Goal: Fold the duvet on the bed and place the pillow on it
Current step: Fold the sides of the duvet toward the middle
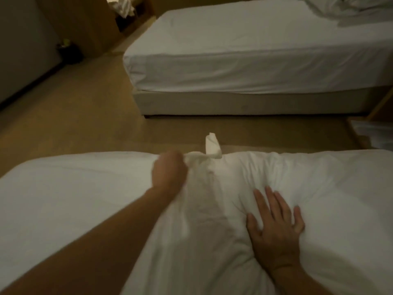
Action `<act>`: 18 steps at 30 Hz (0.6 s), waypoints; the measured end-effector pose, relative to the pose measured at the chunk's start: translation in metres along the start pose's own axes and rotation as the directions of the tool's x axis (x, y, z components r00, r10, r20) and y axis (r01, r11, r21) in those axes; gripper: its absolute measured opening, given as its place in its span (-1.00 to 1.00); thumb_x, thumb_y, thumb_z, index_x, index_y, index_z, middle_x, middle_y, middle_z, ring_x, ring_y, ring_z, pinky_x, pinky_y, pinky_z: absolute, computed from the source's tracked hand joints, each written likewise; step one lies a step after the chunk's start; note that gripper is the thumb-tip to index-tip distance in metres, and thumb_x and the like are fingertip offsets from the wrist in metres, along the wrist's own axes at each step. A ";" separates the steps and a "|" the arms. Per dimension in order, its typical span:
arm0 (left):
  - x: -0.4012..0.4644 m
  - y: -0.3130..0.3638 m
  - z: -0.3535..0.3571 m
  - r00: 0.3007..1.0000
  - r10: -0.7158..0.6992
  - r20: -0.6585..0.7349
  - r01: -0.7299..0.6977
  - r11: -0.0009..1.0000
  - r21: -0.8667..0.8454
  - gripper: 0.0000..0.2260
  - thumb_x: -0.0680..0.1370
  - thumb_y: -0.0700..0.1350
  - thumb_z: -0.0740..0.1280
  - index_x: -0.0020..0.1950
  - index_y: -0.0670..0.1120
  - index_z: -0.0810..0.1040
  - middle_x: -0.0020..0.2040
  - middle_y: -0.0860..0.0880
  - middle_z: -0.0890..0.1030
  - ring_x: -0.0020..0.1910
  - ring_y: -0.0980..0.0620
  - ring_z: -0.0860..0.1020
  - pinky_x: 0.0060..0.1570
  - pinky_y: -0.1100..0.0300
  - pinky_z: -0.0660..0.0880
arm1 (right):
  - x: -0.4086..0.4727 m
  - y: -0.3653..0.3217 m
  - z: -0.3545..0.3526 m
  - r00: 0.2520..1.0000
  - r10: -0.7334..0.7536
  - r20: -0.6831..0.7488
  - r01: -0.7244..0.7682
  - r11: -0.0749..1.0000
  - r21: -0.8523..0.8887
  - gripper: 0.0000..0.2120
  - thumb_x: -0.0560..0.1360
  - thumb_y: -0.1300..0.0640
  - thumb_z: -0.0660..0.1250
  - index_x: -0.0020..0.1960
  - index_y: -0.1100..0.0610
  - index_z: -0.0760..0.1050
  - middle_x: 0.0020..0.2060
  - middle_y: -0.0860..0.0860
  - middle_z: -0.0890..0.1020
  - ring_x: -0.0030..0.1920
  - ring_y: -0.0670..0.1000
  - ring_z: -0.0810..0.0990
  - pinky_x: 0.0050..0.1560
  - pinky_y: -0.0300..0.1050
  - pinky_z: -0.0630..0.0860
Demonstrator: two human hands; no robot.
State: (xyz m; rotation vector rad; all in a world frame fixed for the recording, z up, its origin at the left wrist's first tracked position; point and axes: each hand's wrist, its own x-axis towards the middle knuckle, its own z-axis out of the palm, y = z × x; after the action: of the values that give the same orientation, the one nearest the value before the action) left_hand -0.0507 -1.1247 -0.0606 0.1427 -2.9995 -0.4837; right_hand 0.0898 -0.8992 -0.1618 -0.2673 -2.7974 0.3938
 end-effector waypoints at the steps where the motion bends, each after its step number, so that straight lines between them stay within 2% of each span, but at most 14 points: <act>1: 0.013 -0.023 -0.014 0.990 -0.139 -0.014 0.138 0.989 -0.051 -0.81 0.56 -0.19 0.25 -0.05 -0.22 0.65 -0.09 -0.23 0.65 -0.04 -0.25 0.60 -0.10 0.02 0.48 | 0.001 -0.001 0.001 1.000 0.004 -0.024 -0.004 1.000 -0.002 -0.46 0.51 -0.18 0.10 0.42 -0.02 0.45 0.45 0.00 0.41 0.43 0.06 0.40 0.43 0.27 0.13; 3: 0.027 -0.067 -0.035 0.913 -0.407 0.009 0.405 0.906 -0.127 -0.80 0.56 -0.20 0.28 -0.03 -0.30 0.64 -0.15 -0.25 0.64 -0.12 -0.24 0.62 -0.12 0.01 0.50 | 0.002 -0.002 0.003 0.998 -0.001 -0.060 0.001 1.000 -0.005 -0.48 0.51 -0.16 0.11 0.41 -0.01 0.46 0.44 0.01 0.43 0.42 0.06 0.41 0.42 0.27 0.15; 4: 0.029 -0.083 -0.040 0.873 -0.485 0.043 0.486 0.862 -0.145 -0.79 0.57 -0.20 0.27 -0.04 -0.32 0.62 -0.21 -0.22 0.62 -0.21 -0.20 0.61 -0.17 0.03 0.51 | 0.002 -0.003 0.003 0.998 -0.008 -0.063 0.007 1.000 -0.009 -0.48 0.51 -0.15 0.12 0.40 -0.01 0.46 0.43 0.02 0.43 0.41 0.06 0.41 0.42 0.27 0.15; 5: 0.030 -0.090 -0.040 0.856 -0.512 0.075 0.518 0.844 -0.139 -0.79 0.57 -0.20 0.26 -0.04 -0.33 0.61 -0.21 -0.21 0.61 -0.23 -0.18 0.60 -0.18 0.04 0.52 | 0.001 -0.003 0.003 0.998 -0.013 -0.064 0.011 1.000 -0.018 -0.47 0.51 -0.15 0.11 0.41 0.00 0.46 0.44 0.02 0.43 0.41 0.06 0.41 0.42 0.27 0.14; 6: 0.030 -0.090 -0.037 0.858 -0.506 0.087 0.513 0.848 -0.131 -0.79 0.57 -0.19 0.26 0.00 -0.32 0.60 -0.14 -0.22 0.63 -0.15 -0.20 0.62 -0.12 0.02 0.53 | 0.001 -0.003 0.003 0.998 -0.013 -0.066 0.012 1.000 -0.026 -0.47 0.51 -0.15 0.11 0.41 0.00 0.45 0.44 0.03 0.42 0.41 0.06 0.40 0.42 0.27 0.12; 8: 0.021 -0.073 -0.029 0.925 -0.380 0.017 0.380 0.922 -0.070 -0.75 0.57 -0.13 0.29 0.17 -0.24 0.53 0.15 -0.21 0.58 0.14 -0.22 0.54 0.07 -0.05 0.51 | 0.002 -0.003 0.003 0.998 -0.015 -0.068 0.012 0.999 -0.039 -0.45 0.51 -0.16 0.08 0.42 0.02 0.44 0.44 0.04 0.41 0.42 0.08 0.38 0.42 0.27 0.10; 10: 0.009 -0.041 -0.016 0.995 -0.043 -0.087 0.045 0.999 0.020 -0.63 0.58 -0.01 0.31 0.33 -0.10 0.39 0.36 -0.13 0.44 0.34 -0.17 0.40 0.26 -0.10 0.44 | 0.002 -0.004 0.002 0.998 -0.016 -0.057 0.014 0.999 -0.040 -0.45 0.52 -0.16 0.07 0.42 0.03 0.44 0.44 0.06 0.42 0.43 0.10 0.38 0.42 0.27 0.09; 11: 0.005 -0.025 -0.010 0.984 0.138 -0.115 -0.132 0.990 0.052 -0.56 0.58 0.07 0.30 0.39 -0.06 0.34 0.44 -0.10 0.37 0.42 -0.15 0.33 0.35 -0.11 0.39 | 0.002 -0.005 0.000 0.999 -0.013 -0.043 0.011 0.999 -0.039 -0.44 0.51 -0.16 0.07 0.42 0.03 0.44 0.44 0.06 0.42 0.43 0.10 0.38 0.42 0.27 0.09; 12: 0.008 -0.013 -0.004 0.968 0.225 -0.114 -0.220 0.974 0.055 -0.51 0.58 0.13 0.29 0.43 -0.04 0.31 0.47 -0.09 0.34 0.46 -0.14 0.29 0.41 -0.11 0.34 | 0.002 -0.005 -0.002 1.000 -0.005 -0.024 0.004 0.999 -0.043 -0.44 0.51 -0.16 0.06 0.43 0.02 0.43 0.44 0.06 0.42 0.43 0.10 0.37 0.42 0.27 0.09; 13: 0.017 -0.005 -0.001 0.975 0.202 -0.089 -0.199 0.979 0.046 -0.48 0.58 0.17 0.29 0.44 -0.05 0.30 0.47 -0.10 0.35 0.46 -0.15 0.30 0.42 -0.10 0.32 | 0.002 -0.005 -0.002 1.000 0.006 -0.008 -0.006 0.999 -0.051 -0.44 0.50 -0.17 0.05 0.43 0.00 0.42 0.44 0.05 0.42 0.43 0.10 0.37 0.41 0.27 0.10; 15: 0.050 -0.006 0.010 1.000 -0.007 0.017 0.005 0.997 0.078 -0.44 0.56 0.23 0.29 0.41 -0.11 0.34 0.40 -0.14 0.41 0.37 -0.18 0.37 0.34 -0.09 0.35 | 0.002 -0.004 0.001 1.000 0.030 0.008 -0.030 0.998 -0.062 -0.43 0.50 -0.18 0.04 0.44 -0.03 0.39 0.45 0.02 0.40 0.43 0.08 0.36 0.40 0.27 0.11; 18: 0.080 -0.020 0.022 0.944 -0.252 0.212 0.199 0.950 0.242 -0.40 0.52 0.32 0.28 0.37 -0.10 0.44 0.36 -0.16 0.47 0.34 -0.21 0.39 0.29 -0.11 0.34 | 0.004 0.001 0.010 1.000 0.023 0.001 -0.023 0.996 -0.086 -0.42 0.47 -0.17 0.06 0.45 -0.03 0.38 0.46 0.02 0.39 0.43 0.07 0.37 0.40 0.27 0.11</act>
State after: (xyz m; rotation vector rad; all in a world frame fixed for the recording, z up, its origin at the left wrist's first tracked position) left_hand -0.1308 -1.1457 -0.0809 0.4864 -3.2876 -0.1983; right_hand 0.0829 -0.8997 -0.1706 -0.3186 -2.8189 0.2797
